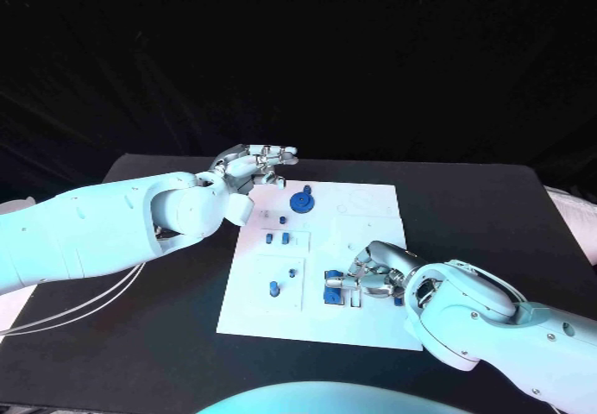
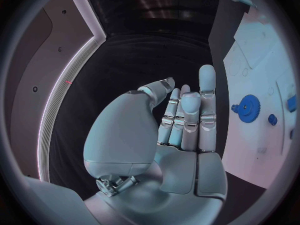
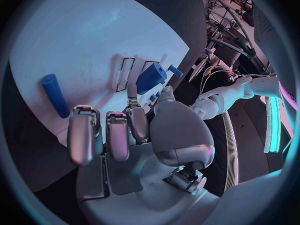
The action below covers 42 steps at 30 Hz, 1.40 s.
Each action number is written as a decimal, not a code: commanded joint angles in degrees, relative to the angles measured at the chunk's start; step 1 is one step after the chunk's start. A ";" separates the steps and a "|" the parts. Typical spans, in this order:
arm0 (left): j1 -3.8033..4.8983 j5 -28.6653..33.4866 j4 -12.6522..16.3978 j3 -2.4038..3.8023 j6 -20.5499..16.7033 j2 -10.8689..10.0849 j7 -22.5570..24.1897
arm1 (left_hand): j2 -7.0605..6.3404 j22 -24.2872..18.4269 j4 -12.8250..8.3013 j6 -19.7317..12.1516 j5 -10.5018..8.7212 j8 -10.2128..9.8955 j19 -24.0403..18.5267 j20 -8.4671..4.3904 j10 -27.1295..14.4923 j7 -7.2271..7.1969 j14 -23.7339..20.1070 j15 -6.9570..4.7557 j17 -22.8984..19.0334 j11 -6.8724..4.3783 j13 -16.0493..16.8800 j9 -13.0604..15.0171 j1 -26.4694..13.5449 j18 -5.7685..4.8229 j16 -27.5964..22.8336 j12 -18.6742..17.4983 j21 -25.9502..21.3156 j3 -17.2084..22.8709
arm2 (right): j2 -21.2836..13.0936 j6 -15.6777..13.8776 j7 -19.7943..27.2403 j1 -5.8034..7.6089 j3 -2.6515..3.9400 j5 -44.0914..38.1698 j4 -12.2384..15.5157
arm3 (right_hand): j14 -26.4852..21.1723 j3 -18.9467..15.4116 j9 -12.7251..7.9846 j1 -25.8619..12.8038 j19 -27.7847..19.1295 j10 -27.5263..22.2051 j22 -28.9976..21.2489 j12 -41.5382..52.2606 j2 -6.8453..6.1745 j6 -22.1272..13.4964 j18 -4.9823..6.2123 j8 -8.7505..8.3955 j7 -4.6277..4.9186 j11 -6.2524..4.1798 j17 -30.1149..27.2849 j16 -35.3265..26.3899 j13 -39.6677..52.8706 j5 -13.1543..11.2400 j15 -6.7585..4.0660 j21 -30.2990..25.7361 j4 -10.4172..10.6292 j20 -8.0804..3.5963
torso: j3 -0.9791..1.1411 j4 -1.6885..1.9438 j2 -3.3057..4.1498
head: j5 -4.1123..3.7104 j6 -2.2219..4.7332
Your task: Assemble the parts on the task board
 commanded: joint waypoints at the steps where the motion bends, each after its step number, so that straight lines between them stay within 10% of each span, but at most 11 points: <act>1: 0.05 -0.20 0.15 0.03 1.17 0.04 0.43 | 0.02 -0.10 0.06 -0.50 0.09 0.23 -0.30 0.11 -0.33 -0.03 -0.48 0.02 -0.06 0.07 0.03 0.05 -0.20 0.67 0.26 0.40 -0.20 -0.41 | -0.12 0.33 0.42 -0.16 -0.01 -2.73 0.55 | 5.07 0.97 0.45 3.51 0.17 -0.01 0.25 -0.24 -0.06 0.15 -0.71 0.27 -0.24 -0.19 9.95 -0.07 2.49 1.06 -0.03 -0.16 -1.24 -0.46 | 0.02 0.04 0.01 | -0.05 -0.02; 28: 0.05 -0.20 0.16 0.03 0.95 -0.07 0.18 | 0.18 -0.13 0.02 -0.52 0.14 0.29 -0.28 0.11 -0.39 -0.05 -0.47 0.01 -0.05 0.05 0.03 0.06 -0.10 0.68 0.35 0.54 -0.22 -0.43 | 0.93 2.08 0.43 -0.78 -0.20 -9.26 -1.18 | 5.26 2.75 2.79 11.25 0.61 0.62 1.57 0.48 0.65 1.41 -0.96 2.13 -1.01 -0.88 10.92 0.45 3.24 1.04 -0.56 0.55 -5.15 -0.92 | 0.03 0.08 -0.03 | 0.10 -0.39; 42: 0.04 -0.20 0.10 0.03 0.99 -0.05 0.17 | 0.22 -0.14 0.00 -0.54 0.15 0.30 -0.27 0.10 -0.43 -0.04 -0.47 0.00 -0.08 0.05 0.03 0.06 -0.06 0.68 0.36 0.58 -0.22 -0.44 | -0.88 -2.08 1.87 -0.92 -0.19 -10.22 0.43 | 5.23 2.82 3.03 12.36 0.54 0.54 1.44 0.24 0.53 0.72 -0.94 1.99 -0.89 -0.83 10.82 0.38 3.16 1.55 -0.57 0.44 -5.96 -0.99 | 0.02 0.13 -0.06 | -0.16 -0.46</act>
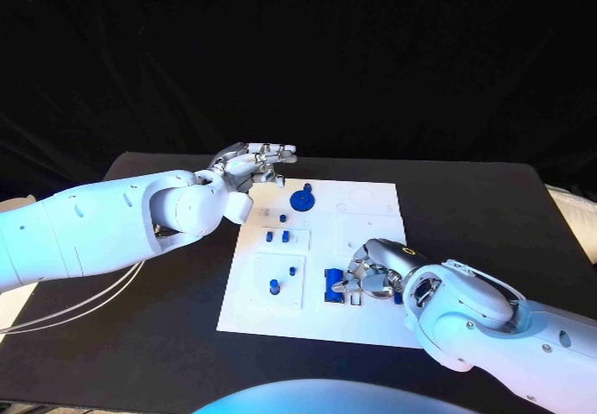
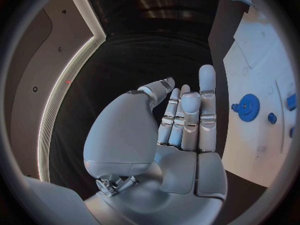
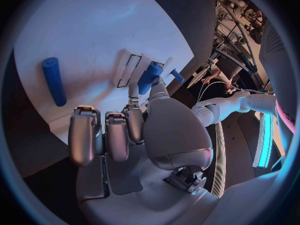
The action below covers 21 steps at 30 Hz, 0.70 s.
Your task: Assemble the parts on the task board
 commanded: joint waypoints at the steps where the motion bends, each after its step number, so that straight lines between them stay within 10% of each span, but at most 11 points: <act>1: 0.05 -0.20 0.09 0.03 0.93 0.03 0.28 | 0.21 -0.09 -0.15 -0.54 0.15 0.31 -0.27 0.11 -0.43 -0.05 -0.47 0.00 -0.09 0.05 0.02 0.06 -0.06 0.68 0.37 0.31 -0.22 -0.30 | -1.09 -3.04 1.56 -0.11 -0.03 -1.21 0.72 | 5.13 -0.09 0.03 0.86 0.51 0.61 -0.17 -0.27 -0.13 -0.73 -0.93 -0.16 0.25 -0.41 10.81 0.15 -3.52 0.50 -0.22 0.19 -0.46 -0.55 | -0.02 -0.02 -0.04 | -0.09 -0.09; 9: 0.05 -0.20 0.12 0.03 0.82 -0.03 0.33 | 0.21 -0.09 -0.15 -0.54 0.15 0.31 -0.27 0.11 -0.43 -0.05 -0.47 0.00 -0.09 0.05 0.02 0.06 -0.06 0.68 0.37 0.31 -0.22 -0.30 | -7.20 -5.31 6.29 0.27 0.22 9.14 3.64 | 5.25 -0.15 -1.84 0.82 0.67 0.80 0.34 0.43 1.20 -5.20 -1.06 -4.43 2.38 1.35 11.39 0.48 -2.86 2.09 1.22 0.48 0.11 0.55 | -0.12 -0.04 -0.08 | -0.72 0.34; 21: 0.05 -0.20 0.77 0.02 0.66 -0.37 0.35 | 0.28 -0.10 -0.23 -0.56 0.17 0.34 -0.25 0.10 -0.48 -0.05 -0.46 -0.01 -0.07 0.04 0.02 0.06 0.06 0.69 0.42 0.38 -0.23 -0.28 | -15.21 -3.11 4.47 0.12 0.19 4.46 5.01 | 5.35 2.40 -3.83 4.05 1.03 2.20 1.46 4.56 4.56 -3.86 -1.23 -6.68 2.45 1.43 11.93 0.79 0.00 3.07 1.38 1.17 -1.22 0.90 | -0.05 -0.70 -0.15 | -1.34 0.29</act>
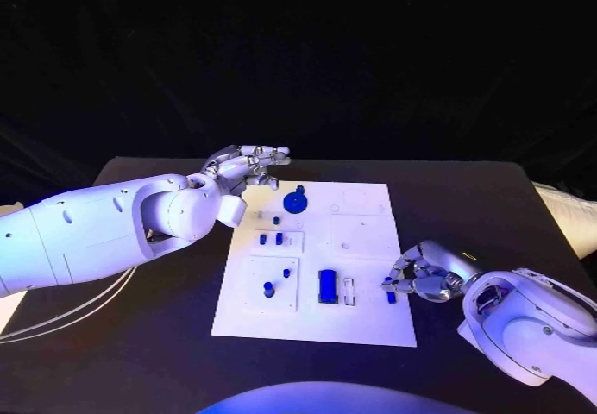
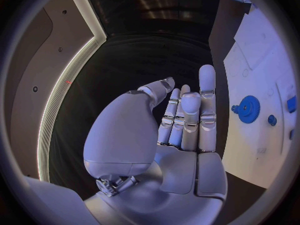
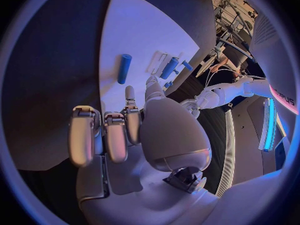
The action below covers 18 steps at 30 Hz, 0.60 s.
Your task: Assemble the parts on the task board
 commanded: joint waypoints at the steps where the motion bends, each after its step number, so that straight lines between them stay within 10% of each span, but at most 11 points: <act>1: 0.05 -0.19 0.32 0.03 0.69 0.00 0.37 | 0.28 -0.07 -0.07 -0.36 0.17 0.34 -0.25 0.10 -0.48 0.15 -0.46 -0.01 -0.08 0.04 0.03 0.06 0.06 0.69 0.16 0.38 -0.23 -0.12 | -0.83 0.86 -0.46 -0.28 -0.09 -2.98 0.15 | 5.34 0.50 -0.21 1.96 1.03 2.44 0.09 0.27 2.34 0.81 -0.32 -0.30 -0.03 -0.07 11.97 0.26 -0.50 -0.06 0.30 0.26 0.06 0.46 | 0.06 -0.35 -0.01 | -0.21 -0.03; 18: 0.04 -0.19 0.15 -0.03 0.85 0.22 0.23 | 0.35 -0.09 -0.14 -0.35 0.18 0.39 -0.23 0.09 -0.50 0.14 -0.46 -0.02 -0.11 0.03 0.03 0.07 0.18 0.70 0.20 0.48 -0.23 -0.11 | 0.29 3.83 -4.19 -1.35 -0.27 -6.45 -1.39 | 5.29 0.23 -1.43 -0.15 0.93 2.25 -0.03 -0.42 1.95 3.62 -0.27 -1.13 -0.58 -0.47 11.77 0.13 -0.73 1.36 0.02 0.17 1.87 0.28 | -0.01 -0.10 0.03 | -0.54 -0.10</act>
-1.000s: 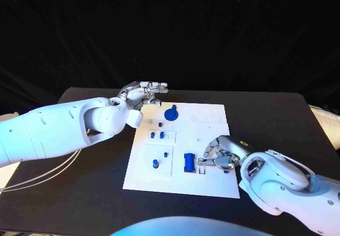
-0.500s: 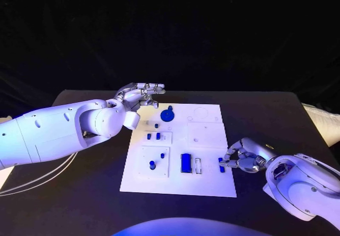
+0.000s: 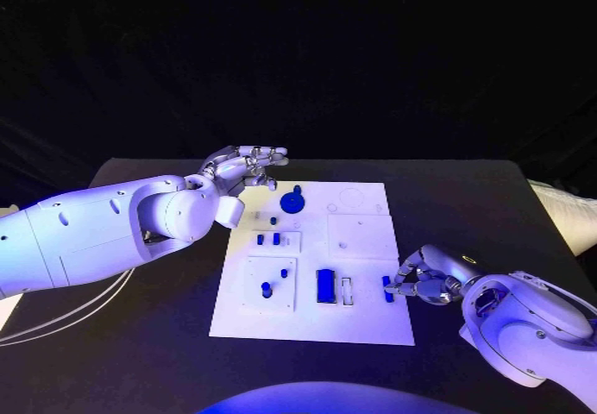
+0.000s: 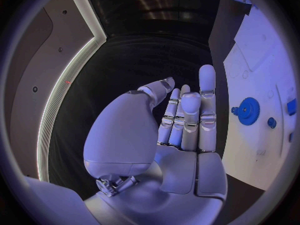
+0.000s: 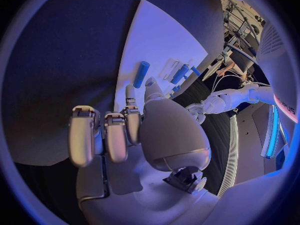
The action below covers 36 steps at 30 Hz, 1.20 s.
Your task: Assemble the parts on the task board
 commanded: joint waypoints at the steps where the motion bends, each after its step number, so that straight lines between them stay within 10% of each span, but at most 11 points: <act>1: 0.04 -0.19 0.08 0.02 0.86 0.09 0.22 | 0.35 -0.09 -0.14 -0.35 0.18 0.39 -0.23 0.09 -0.50 0.14 -0.46 -0.02 -0.05 0.04 0.03 0.07 0.18 0.69 0.20 0.09 -0.23 -0.11 | 0.50 3.44 -1.59 -0.35 -0.03 -3.58 -0.46 | 5.20 0.05 -0.12 0.23 0.92 2.29 -0.09 -0.38 0.67 0.71 -0.27 -0.24 -0.17 -0.60 11.74 0.11 -3.42 0.30 -0.11 0.16 0.33 0.25 | -0.05 0.00 0.03 | 0.09 -0.13; 18: 0.04 -0.19 0.15 0.01 1.01 -0.09 0.09 | 0.35 -0.09 -0.14 -0.35 0.18 0.39 -0.23 0.09 -0.50 0.14 -0.46 -0.02 -0.05 0.04 0.03 0.07 0.18 0.69 0.20 0.09 -0.23 -0.11 | 3.81 8.78 -2.03 -1.07 -0.09 -11.80 -1.90 | 5.19 0.82 -0.65 2.18 0.83 2.14 -0.16 -0.89 -0.29 2.09 -0.25 -0.85 -0.59 -1.00 11.72 0.07 -3.60 -0.77 -0.47 0.06 -0.91 -0.07 | -0.07 -0.04 -0.01 | 0.43 -0.36; 27: 0.04 -0.20 0.14 0.01 0.97 -0.19 -0.03 | 0.35 -0.09 -0.14 -0.35 0.18 0.39 -0.23 0.09 -0.50 0.14 -0.46 -0.02 -0.05 0.04 0.03 0.07 0.18 0.69 0.20 0.09 -0.23 -0.11 | 5.37 18.84 -2.46 -1.08 -0.53 -21.54 -3.00 | 5.22 3.28 -1.24 5.85 0.83 2.01 0.04 -1.11 -0.99 2.63 -0.30 -1.89 -0.59 -1.06 11.91 0.16 -3.56 -6.75 -0.59 0.09 -3.72 -0.27 | -0.05 0.09 -0.01 | 0.45 -0.53; 36: 0.05 -0.52 0.10 0.01 0.90 -0.21 -0.17 | 0.48 -0.12 -0.27 -0.34 0.20 0.48 -0.20 0.06 -0.56 0.13 -0.52 -0.04 -0.22 0.02 0.03 0.07 0.37 0.70 0.22 0.27 -0.23 -0.09 | 6.33 26.22 -2.72 -1.07 -1.00 -28.95 -3.28 | 5.30 6.62 -1.78 9.01 0.91 1.64 0.53 -2.00 -0.84 3.31 -0.40 -2.72 -0.64 -1.13 12.39 0.41 -3.95 -6.53 -0.61 0.30 -6.64 -0.25 | -0.04 0.05 -0.06 | 0.62 -0.66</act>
